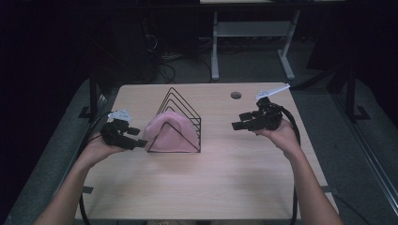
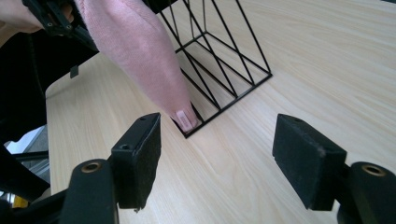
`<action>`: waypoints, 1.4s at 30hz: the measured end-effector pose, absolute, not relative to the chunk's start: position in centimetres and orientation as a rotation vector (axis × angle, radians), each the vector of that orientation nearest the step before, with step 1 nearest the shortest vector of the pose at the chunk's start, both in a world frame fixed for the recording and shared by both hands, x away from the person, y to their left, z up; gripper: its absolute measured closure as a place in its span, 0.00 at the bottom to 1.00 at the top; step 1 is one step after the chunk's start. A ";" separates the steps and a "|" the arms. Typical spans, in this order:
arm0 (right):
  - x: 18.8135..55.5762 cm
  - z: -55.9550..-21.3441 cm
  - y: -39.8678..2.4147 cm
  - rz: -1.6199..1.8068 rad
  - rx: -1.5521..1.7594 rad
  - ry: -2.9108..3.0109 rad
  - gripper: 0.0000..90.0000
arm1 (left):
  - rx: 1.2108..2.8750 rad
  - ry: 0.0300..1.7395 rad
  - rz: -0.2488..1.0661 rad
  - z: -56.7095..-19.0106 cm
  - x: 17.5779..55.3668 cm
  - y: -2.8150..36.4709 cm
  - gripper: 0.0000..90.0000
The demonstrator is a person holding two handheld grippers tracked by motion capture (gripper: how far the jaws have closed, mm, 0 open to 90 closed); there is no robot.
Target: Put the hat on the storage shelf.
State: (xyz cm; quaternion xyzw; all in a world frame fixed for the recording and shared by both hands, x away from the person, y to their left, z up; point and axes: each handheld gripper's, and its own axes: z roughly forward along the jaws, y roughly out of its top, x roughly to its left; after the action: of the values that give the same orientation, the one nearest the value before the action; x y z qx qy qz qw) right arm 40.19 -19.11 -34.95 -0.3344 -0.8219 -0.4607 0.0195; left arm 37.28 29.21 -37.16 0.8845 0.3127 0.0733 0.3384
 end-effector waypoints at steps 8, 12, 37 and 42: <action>39.3 -35.7 -21.1 -1.419 -1.105 -2.541 0.33 | 2.294 0.825 0.201 -37.3 36.9 29.4 0.35; 38.9 -36.2 -22.0 -1.434 -1.136 -2.521 0.34 | 2.299 0.835 0.196 -37.6 36.8 29.4 0.34; 35.3 -39.8 -27.5 -1.445 -1.324 -2.448 0.30 | 2.279 0.887 0.199 -39.3 35.3 30.4 0.29; 34.4 -40.8 -28.5 -1.431 -1.361 -2.449 0.30 | 2.264 0.911 0.205 -39.6 35.1 30.5 0.29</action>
State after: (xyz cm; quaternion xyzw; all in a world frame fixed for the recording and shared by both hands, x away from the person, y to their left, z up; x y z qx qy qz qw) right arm 34.43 -28.48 -40.77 -0.4326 -0.7784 -0.4549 -0.0024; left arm 35.10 30.53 -39.56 0.8695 0.3499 0.0788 0.3396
